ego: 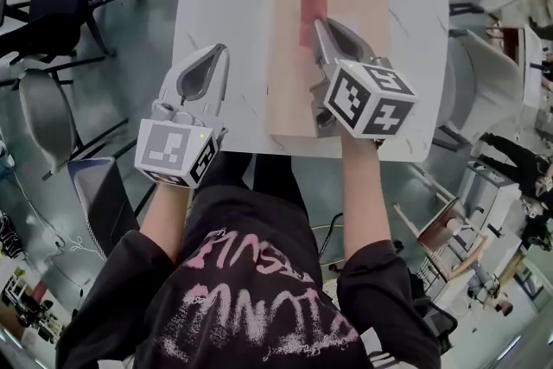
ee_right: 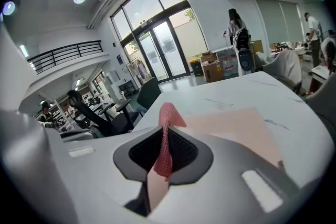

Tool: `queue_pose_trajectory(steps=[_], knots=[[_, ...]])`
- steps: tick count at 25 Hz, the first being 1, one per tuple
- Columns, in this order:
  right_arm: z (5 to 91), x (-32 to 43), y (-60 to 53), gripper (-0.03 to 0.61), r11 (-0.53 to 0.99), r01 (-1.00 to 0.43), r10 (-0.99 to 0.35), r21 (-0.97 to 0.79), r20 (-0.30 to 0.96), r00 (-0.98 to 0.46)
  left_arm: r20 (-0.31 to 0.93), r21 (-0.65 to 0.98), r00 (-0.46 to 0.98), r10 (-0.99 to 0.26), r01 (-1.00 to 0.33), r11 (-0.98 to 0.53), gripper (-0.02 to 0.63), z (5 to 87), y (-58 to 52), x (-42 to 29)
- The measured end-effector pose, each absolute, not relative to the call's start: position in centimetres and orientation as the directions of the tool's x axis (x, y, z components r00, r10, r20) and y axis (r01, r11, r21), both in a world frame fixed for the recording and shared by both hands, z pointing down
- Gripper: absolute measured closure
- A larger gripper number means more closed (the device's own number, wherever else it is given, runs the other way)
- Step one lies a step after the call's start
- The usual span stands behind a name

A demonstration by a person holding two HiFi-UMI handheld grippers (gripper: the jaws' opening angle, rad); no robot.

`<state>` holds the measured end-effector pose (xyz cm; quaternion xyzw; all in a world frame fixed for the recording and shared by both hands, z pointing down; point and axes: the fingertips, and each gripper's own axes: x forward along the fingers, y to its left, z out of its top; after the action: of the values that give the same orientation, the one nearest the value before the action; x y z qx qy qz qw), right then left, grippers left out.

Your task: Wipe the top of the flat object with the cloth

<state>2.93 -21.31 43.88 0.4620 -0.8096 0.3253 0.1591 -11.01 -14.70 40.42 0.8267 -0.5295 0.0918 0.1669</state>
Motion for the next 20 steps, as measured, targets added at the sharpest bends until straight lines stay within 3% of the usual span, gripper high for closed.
queue_pose_trajectory(steps=[10,20], knots=[[45.4,-6.3,-17.8,0.531,0.460,-0.757,-0.508,-0.463,0.562,-0.653,0.335,0.168,0.372,-0.866,-0.928,-0.334,0.614,40.6,-14.2,-13.8],[46.9,-5.4,-17.1,0.531,0.422,-0.780,-0.497,-0.462,0.602,-0.625,0.341,0.170,0.384,-0.858,-0.923,-0.346,0.614,41.2,-14.5,-14.4]])
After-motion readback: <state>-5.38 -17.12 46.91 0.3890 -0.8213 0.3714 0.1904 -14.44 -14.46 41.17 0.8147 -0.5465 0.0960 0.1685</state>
